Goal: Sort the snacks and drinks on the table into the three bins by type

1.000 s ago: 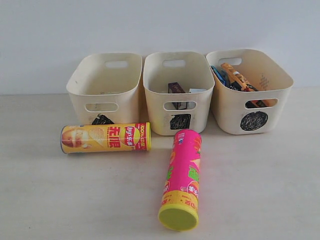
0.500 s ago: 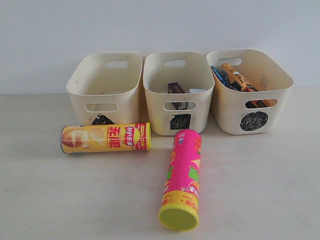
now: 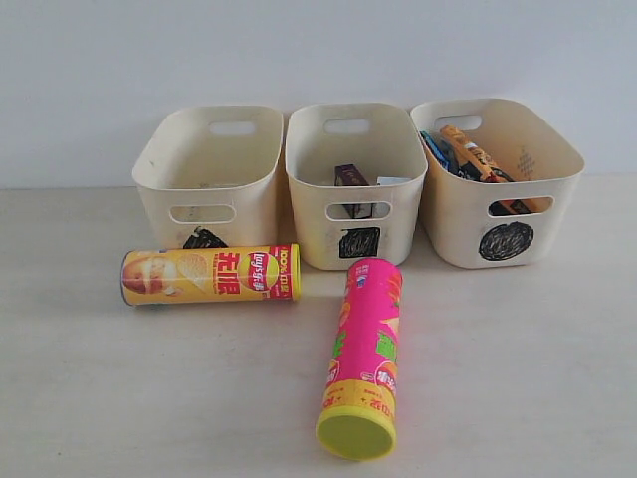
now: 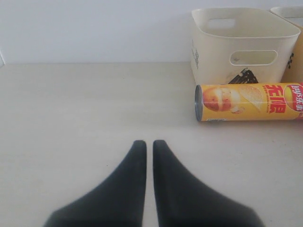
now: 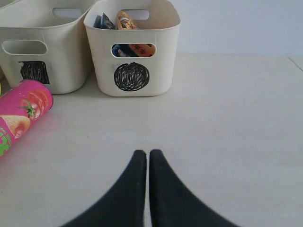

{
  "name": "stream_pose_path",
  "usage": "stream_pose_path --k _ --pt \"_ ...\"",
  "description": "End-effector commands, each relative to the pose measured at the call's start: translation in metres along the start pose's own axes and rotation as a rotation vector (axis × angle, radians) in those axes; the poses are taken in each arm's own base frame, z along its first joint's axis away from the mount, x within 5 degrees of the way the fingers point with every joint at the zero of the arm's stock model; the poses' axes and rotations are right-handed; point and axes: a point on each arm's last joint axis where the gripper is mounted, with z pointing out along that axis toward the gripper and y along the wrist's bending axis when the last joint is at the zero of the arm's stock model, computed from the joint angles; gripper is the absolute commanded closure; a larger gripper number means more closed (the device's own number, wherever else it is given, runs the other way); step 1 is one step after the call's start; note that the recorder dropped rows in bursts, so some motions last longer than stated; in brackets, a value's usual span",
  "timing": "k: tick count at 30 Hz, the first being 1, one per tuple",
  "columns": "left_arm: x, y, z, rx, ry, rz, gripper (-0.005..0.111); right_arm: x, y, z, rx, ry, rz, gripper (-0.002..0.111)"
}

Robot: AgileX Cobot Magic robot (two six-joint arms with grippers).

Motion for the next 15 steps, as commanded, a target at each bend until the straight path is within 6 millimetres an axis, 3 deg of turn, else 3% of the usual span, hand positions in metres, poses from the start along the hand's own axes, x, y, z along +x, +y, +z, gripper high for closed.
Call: stream_pose_path --k 1,9,15 --pt "-0.003 0.0 -0.001 0.002 -0.023 -0.015 0.102 0.001 0.0 0.0 0.006 -0.006 -0.017 0.108" --pt "-0.003 0.0 -0.001 0.0 -0.028 0.0 0.102 0.001 0.0 0.0 0.006 -0.006 -0.015 0.108" --pt "-0.024 -0.001 -0.004 0.051 -0.259 -0.29 0.102 0.001 0.0 0.0 0.006 -0.006 -0.015 0.108"
